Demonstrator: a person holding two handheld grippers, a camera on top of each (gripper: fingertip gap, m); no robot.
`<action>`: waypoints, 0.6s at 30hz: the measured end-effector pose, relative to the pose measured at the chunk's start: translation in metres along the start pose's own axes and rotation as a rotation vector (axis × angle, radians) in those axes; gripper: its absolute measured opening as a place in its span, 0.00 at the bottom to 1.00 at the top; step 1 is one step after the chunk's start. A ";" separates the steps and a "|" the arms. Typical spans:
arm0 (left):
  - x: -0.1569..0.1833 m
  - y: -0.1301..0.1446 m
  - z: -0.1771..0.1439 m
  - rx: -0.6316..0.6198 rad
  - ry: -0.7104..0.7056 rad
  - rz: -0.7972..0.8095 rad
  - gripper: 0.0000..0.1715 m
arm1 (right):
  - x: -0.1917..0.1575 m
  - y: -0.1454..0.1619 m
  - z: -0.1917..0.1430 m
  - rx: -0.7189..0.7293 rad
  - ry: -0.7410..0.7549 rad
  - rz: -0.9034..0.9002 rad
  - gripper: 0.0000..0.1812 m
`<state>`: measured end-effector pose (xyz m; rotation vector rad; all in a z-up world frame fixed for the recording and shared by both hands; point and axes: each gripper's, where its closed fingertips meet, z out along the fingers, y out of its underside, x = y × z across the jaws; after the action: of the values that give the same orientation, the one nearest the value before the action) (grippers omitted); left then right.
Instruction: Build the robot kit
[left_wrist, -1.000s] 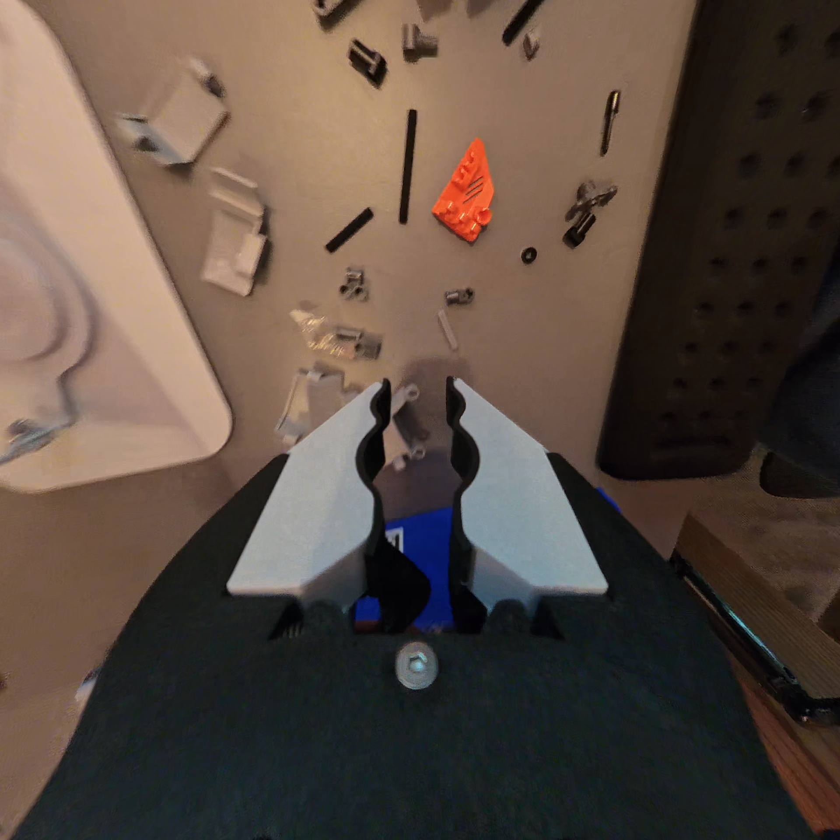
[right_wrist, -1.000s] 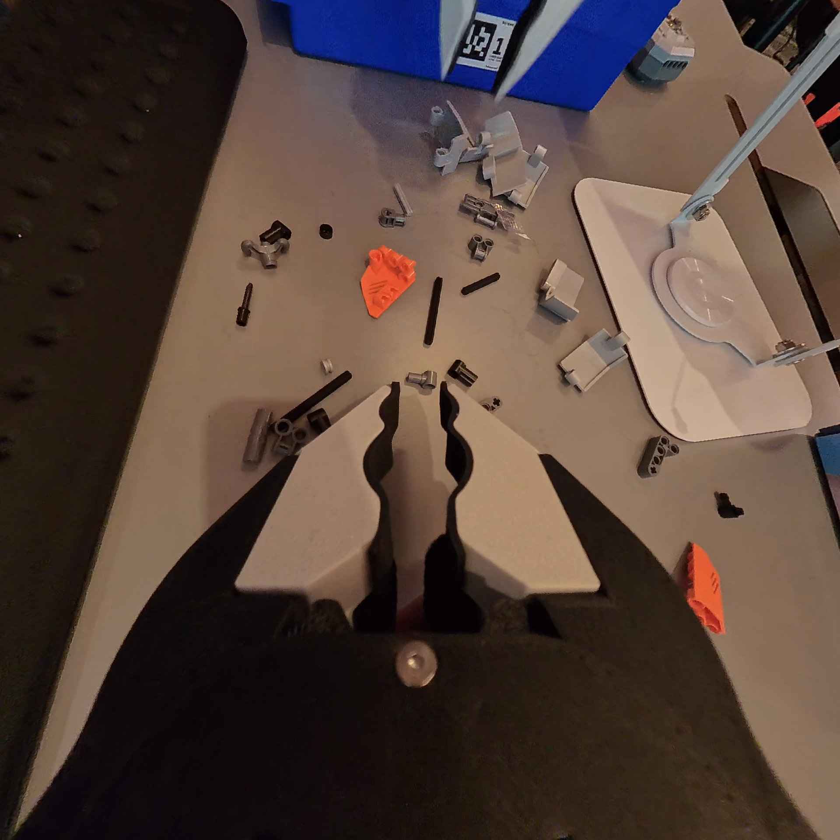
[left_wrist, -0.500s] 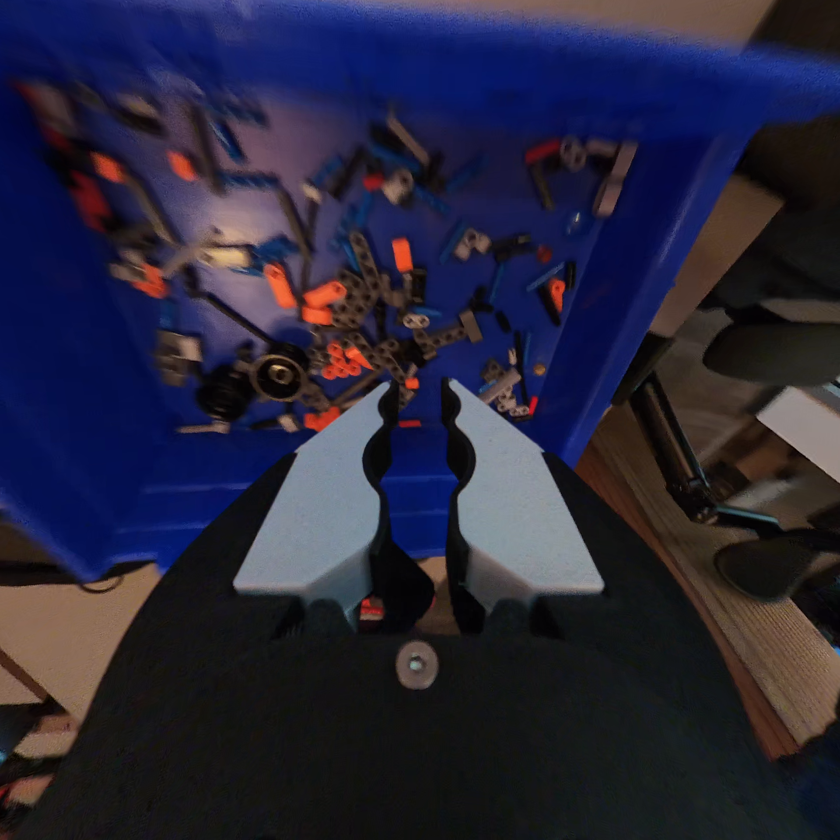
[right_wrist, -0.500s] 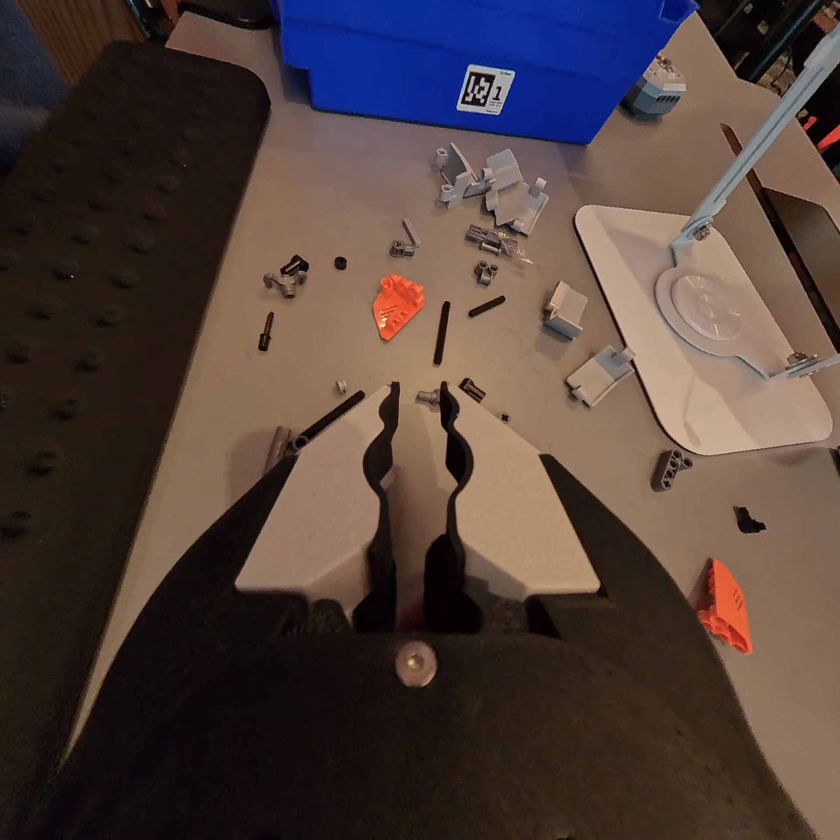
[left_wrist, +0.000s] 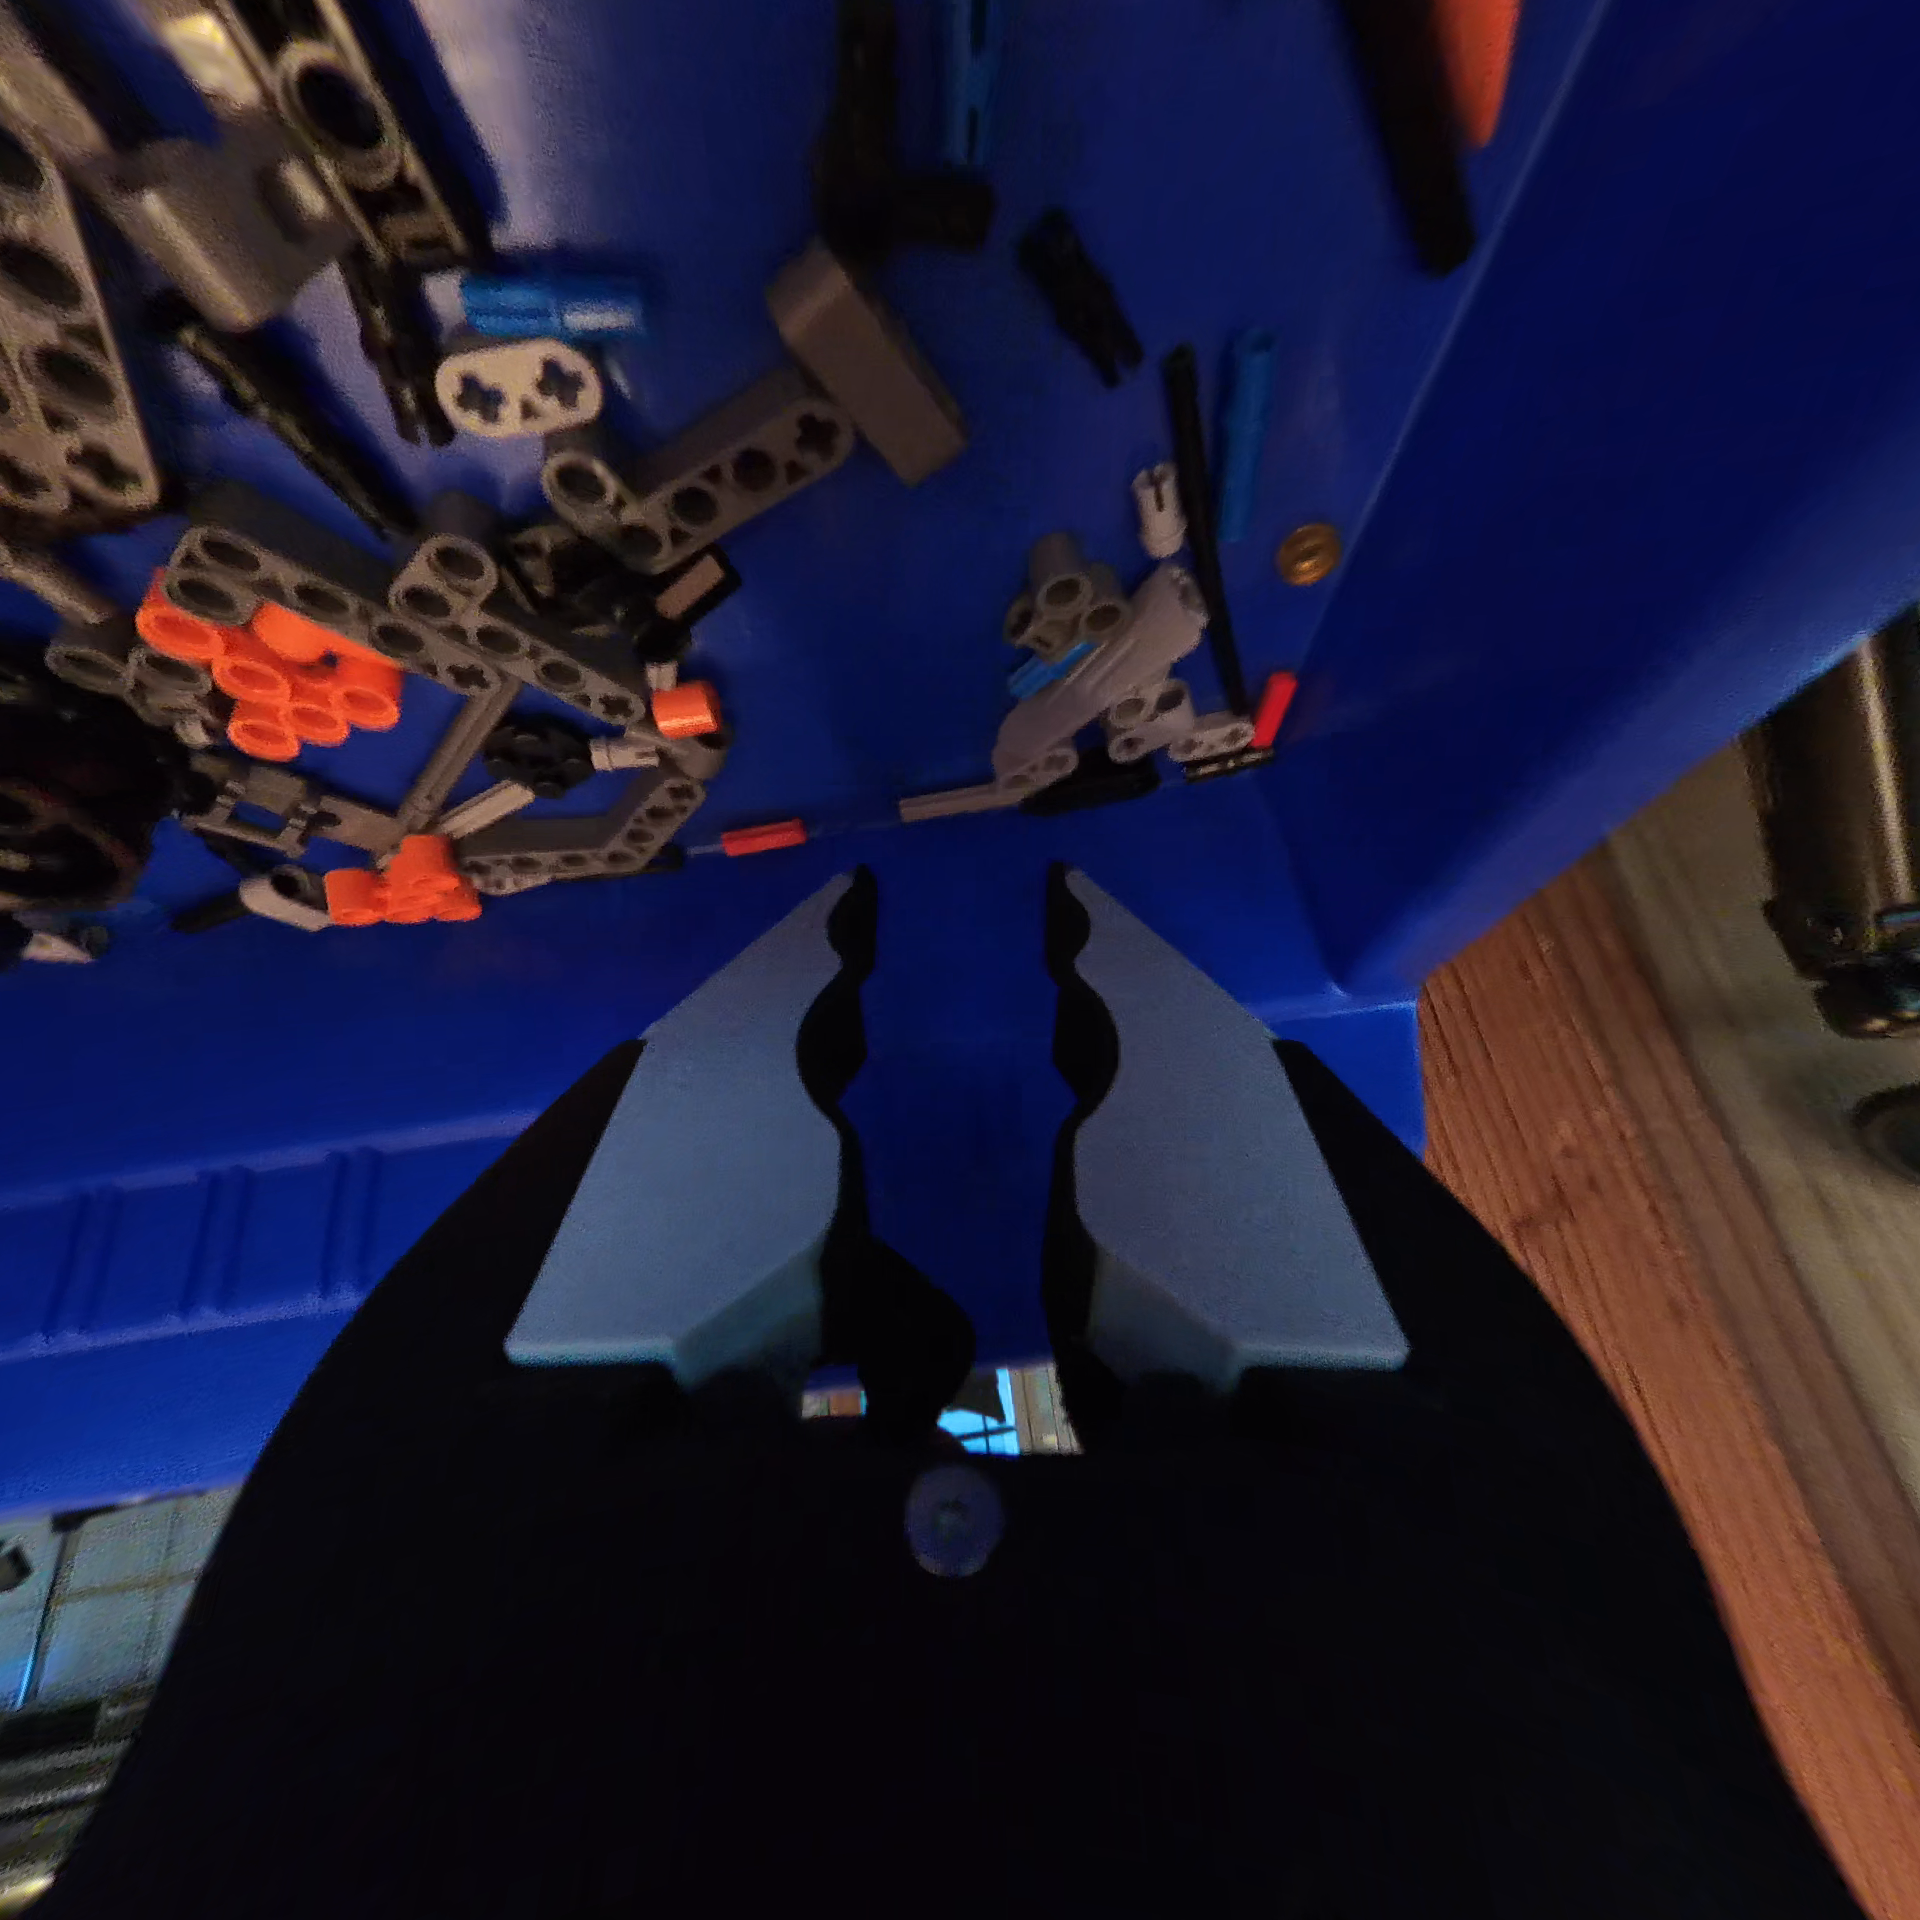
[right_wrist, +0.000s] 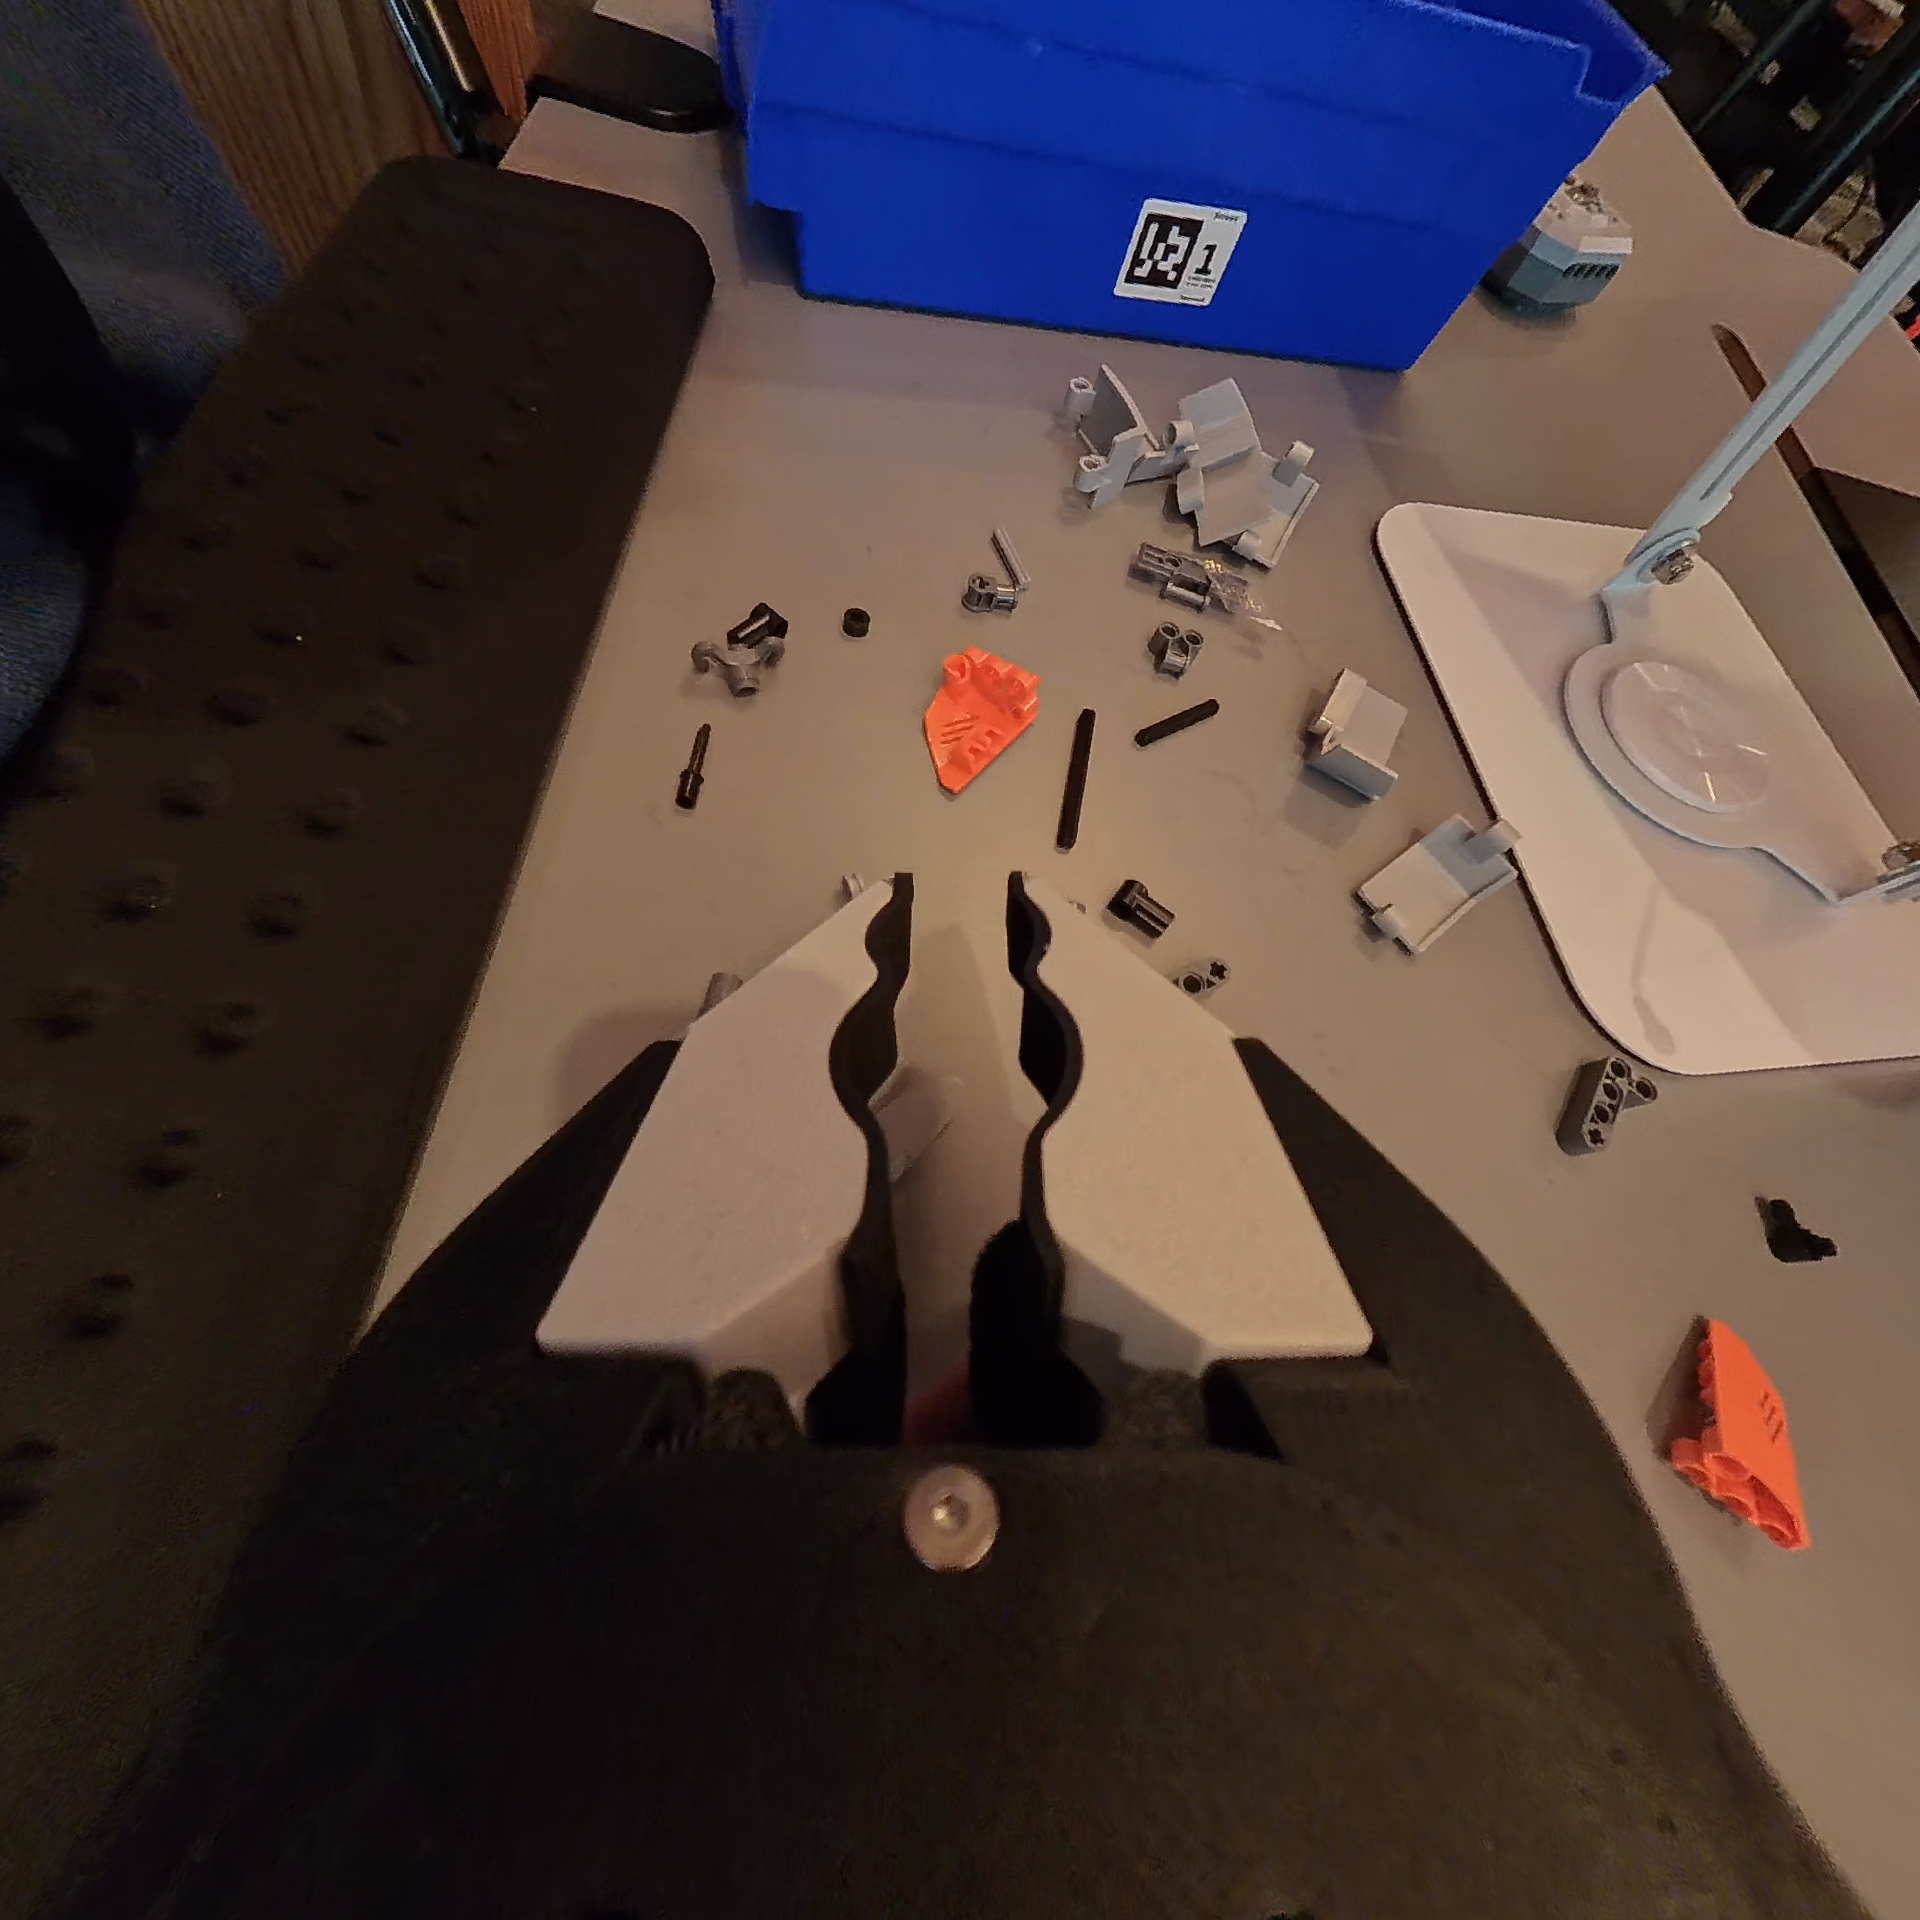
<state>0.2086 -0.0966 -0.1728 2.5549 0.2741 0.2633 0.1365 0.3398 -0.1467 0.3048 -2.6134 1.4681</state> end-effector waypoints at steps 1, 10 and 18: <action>0.001 -0.005 0.002 0.016 -0.001 0.005 0.18 | 0.000 -0.001 0.000 0.003 0.000 -0.002 0.09; -0.009 -0.008 0.008 0.015 -0.075 0.008 0.11 | -0.001 -0.003 -0.001 0.008 0.000 -0.004 0.09; -0.011 -0.013 0.007 0.083 -0.062 -0.026 0.09 | -0.001 -0.003 -0.002 0.011 0.002 -0.002 0.09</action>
<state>0.1975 -0.0924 -0.1870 2.6336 0.3003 0.1665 0.1378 0.3399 -0.1434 0.3077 -2.6038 1.4817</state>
